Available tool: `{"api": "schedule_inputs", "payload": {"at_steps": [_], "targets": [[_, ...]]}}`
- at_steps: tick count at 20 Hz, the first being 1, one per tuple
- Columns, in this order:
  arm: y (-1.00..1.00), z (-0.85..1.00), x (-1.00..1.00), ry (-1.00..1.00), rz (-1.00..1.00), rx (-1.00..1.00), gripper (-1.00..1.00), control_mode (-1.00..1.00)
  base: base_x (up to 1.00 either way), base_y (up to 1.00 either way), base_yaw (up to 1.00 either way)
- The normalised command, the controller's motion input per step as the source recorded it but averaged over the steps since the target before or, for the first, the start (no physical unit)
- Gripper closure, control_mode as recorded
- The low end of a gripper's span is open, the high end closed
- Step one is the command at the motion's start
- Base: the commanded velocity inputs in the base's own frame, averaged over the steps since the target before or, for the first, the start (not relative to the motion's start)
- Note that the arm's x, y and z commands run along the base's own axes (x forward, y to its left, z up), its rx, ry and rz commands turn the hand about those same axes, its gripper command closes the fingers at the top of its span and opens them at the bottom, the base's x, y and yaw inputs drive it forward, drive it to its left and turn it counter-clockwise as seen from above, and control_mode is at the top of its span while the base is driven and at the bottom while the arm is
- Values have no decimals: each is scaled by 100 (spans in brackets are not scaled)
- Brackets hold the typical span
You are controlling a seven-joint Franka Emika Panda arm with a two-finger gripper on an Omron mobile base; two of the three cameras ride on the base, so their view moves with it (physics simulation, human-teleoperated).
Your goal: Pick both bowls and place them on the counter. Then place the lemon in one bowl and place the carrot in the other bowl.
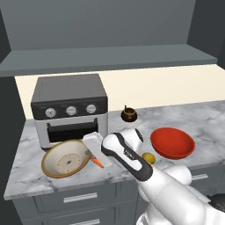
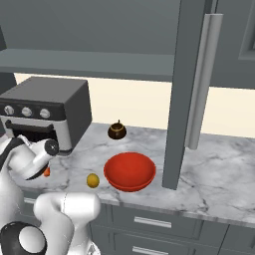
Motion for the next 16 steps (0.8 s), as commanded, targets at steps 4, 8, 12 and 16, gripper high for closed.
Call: {"api": "schedule_inputs", "payload": {"at_steps": [4,8,12,16], "targets": [[18,-20,21,7,0,-6,100,-100,0,0,0],[24,-17,17,12,1,-13,100,-100,0,0,0],[14,-20,13,4,1,-11,100,-100,0,0,0],[14,-23,9,0,0,-10,100,-100,0,0,0]]}}
